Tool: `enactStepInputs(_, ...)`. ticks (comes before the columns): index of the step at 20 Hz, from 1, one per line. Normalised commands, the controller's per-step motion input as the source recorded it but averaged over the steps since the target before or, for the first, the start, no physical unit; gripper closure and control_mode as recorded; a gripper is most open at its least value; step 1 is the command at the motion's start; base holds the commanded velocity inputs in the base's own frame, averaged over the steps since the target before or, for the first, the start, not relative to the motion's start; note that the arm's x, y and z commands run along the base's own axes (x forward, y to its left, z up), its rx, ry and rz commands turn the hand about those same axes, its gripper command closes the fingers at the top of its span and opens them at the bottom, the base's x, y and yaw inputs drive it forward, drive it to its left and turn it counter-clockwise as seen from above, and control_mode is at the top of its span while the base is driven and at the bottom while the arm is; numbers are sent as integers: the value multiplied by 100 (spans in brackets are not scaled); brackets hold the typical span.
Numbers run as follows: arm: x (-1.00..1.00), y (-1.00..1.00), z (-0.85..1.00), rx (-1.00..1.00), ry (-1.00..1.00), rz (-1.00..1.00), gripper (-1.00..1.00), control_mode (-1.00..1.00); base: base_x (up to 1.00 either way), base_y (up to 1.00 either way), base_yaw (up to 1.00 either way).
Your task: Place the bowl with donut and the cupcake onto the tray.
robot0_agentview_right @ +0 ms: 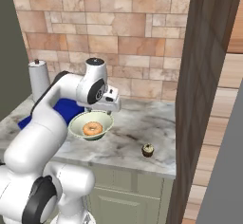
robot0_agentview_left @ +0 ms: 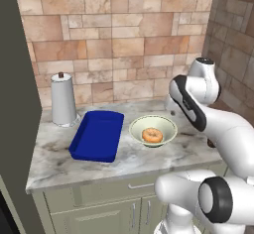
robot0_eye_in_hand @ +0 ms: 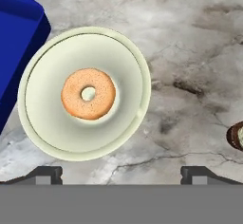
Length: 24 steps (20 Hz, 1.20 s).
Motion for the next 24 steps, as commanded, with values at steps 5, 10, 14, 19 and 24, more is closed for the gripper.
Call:
enactStepInputs(5,13,-18,-38,1,0,0,-100,-100,0,0,0)
enactStepInputs(10,15,-10,-36,0,0,0,-100,-100,0,0,0)
enactStepInputs(14,21,0,-31,0,0,0,-100,-100,0,0,0)
enactStepInputs(19,27,0,-23,0,0,-1,-100,-100,0,0,0)
enactStepInputs(24,26,0,-21,0,-1,0,-100,-100,0,0,0)
